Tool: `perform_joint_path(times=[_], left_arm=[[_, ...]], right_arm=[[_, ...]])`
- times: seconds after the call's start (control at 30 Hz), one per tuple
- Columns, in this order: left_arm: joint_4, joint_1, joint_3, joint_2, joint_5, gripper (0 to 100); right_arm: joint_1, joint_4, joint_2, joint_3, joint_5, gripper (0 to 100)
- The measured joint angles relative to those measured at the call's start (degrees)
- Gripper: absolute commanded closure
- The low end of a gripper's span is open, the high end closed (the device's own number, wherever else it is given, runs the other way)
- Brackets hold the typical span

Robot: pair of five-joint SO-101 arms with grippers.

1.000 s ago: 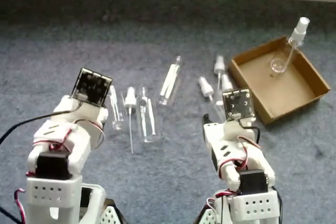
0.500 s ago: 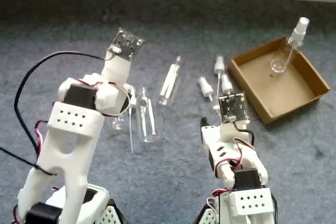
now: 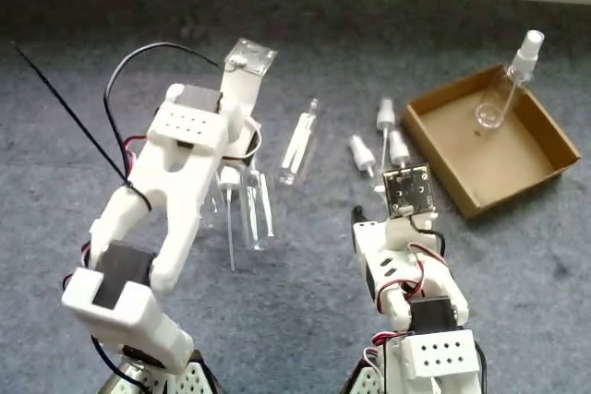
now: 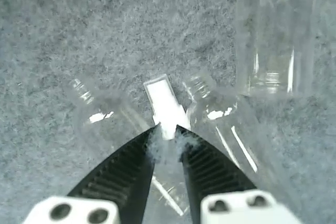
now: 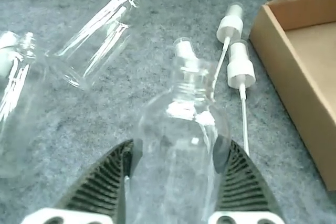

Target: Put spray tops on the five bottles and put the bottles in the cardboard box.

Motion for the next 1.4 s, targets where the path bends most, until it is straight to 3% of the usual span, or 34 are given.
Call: perform_joint_path(times=[0.17, 0.4, 0.7, 0.9, 1.4], left_arm=[[3.16, 0.0, -7.47, 9.05, 0.0, 91], [7.03, -1.32, -14.51, 15.47, 0.0, 90], [7.3, -3.43, -15.47, 20.04, 0.09, 90], [7.82, -3.52, -15.47, 20.31, 0.09, 80], [9.67, -3.52, -13.45, 20.4, 0.09, 84]], right_arm=[[0.0, 0.0, 0.0, 0.0, 0.0, 91.4], [0.0, 0.0, 0.0, 0.0, 0.0, 91.4], [0.0, 0.0, 0.0, 0.0, 0.0, 91.4], [0.0, 0.0, 0.0, 0.0, 0.0, 91.4], [0.0, 0.0, 0.0, 0.0, 0.0, 91.4]])
